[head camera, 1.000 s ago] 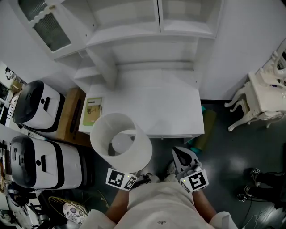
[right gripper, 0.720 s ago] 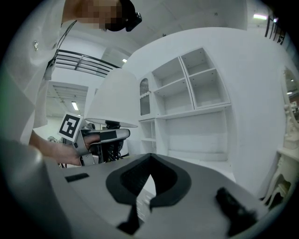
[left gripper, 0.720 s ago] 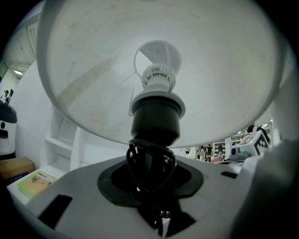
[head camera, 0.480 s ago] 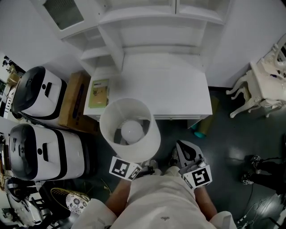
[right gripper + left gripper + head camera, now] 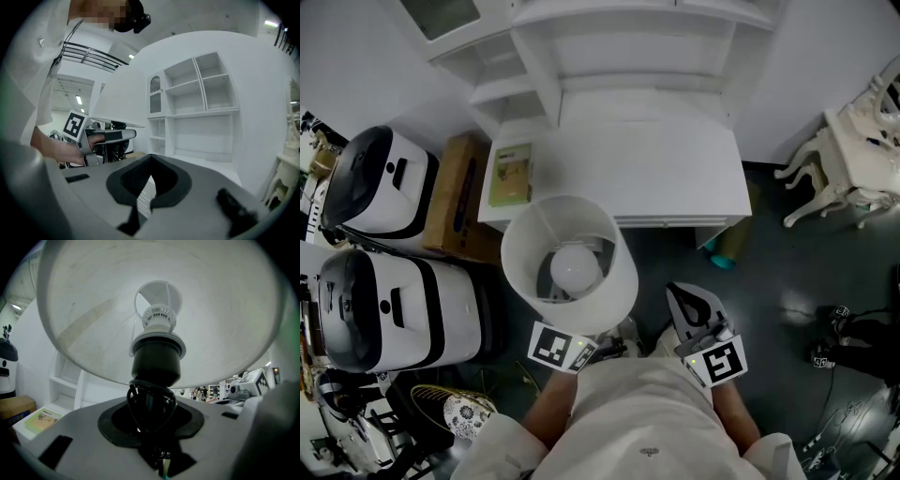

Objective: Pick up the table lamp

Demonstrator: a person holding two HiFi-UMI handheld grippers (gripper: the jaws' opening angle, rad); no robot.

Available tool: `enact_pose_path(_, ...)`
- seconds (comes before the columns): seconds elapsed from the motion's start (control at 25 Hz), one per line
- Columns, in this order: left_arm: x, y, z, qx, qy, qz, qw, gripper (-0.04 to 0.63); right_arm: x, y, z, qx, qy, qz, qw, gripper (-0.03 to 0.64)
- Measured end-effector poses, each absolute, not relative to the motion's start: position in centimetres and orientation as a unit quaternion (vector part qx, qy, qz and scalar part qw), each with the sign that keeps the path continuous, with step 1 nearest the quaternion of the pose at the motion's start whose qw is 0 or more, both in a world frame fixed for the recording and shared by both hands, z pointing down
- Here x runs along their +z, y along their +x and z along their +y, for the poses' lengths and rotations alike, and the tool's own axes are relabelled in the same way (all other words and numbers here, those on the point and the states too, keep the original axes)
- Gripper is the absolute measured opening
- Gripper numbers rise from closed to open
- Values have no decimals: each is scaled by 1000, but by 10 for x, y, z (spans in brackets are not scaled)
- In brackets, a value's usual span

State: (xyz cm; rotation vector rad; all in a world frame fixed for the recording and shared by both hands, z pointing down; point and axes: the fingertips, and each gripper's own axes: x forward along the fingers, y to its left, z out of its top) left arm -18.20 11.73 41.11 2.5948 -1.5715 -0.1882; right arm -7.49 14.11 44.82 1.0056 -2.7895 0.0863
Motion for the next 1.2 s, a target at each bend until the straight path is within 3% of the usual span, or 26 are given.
enact_pose_path(1.2,396,-125,122,-59,844,-531,37,160,422,-15,134,6,354,-934,43,11)
